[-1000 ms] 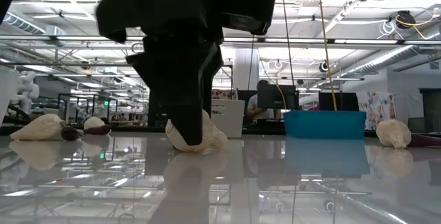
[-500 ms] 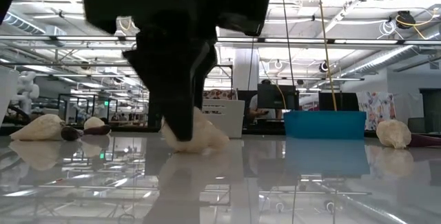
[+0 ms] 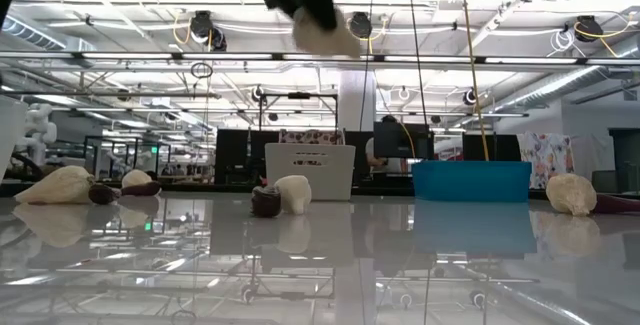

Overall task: Sort produce into baskets
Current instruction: Put the garlic into the white bin

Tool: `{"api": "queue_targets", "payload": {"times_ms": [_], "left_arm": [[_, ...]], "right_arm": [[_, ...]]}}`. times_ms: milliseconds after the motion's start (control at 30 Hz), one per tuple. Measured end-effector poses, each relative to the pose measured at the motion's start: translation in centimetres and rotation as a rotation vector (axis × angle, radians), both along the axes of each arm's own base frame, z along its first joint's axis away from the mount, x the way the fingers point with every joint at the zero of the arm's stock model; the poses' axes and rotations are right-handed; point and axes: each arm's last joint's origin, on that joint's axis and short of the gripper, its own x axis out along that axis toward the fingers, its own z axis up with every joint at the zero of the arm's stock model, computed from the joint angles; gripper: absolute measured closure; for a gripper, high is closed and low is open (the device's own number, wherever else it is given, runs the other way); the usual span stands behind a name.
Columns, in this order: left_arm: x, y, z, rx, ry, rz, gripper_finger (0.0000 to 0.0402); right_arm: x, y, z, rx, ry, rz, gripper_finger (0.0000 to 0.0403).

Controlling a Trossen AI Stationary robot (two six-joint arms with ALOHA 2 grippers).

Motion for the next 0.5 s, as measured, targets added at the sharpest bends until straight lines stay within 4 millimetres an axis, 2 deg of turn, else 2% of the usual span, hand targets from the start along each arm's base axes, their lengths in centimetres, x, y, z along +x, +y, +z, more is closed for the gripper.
{"api": "queue_targets", "payload": {"times_ms": [167,267,400,500], "left_arm": [[-0.9,5.5,4.4,-0.002,-0.145,0.136,0.0233],[-1.1,9.2,5.6,0.001,-0.179,0.233,0.0233],[-1.2,13.9,5.5,-0.021,-0.171,0.347,0.0233],[-1.0,16.7,4.7,-0.069,-0.149,0.425,0.0233]], "right_arm": [[0.2,0.1,0.1,0.007,-0.03,-0.004,0.0241],[0.3,0.3,0.1,0.021,-0.042,-0.006,0.0241],[0.5,0.6,0.1,0.061,-0.068,-0.023,0.0241],[0.7,0.8,0.2,0.101,-0.087,-0.045,0.0241]]}}
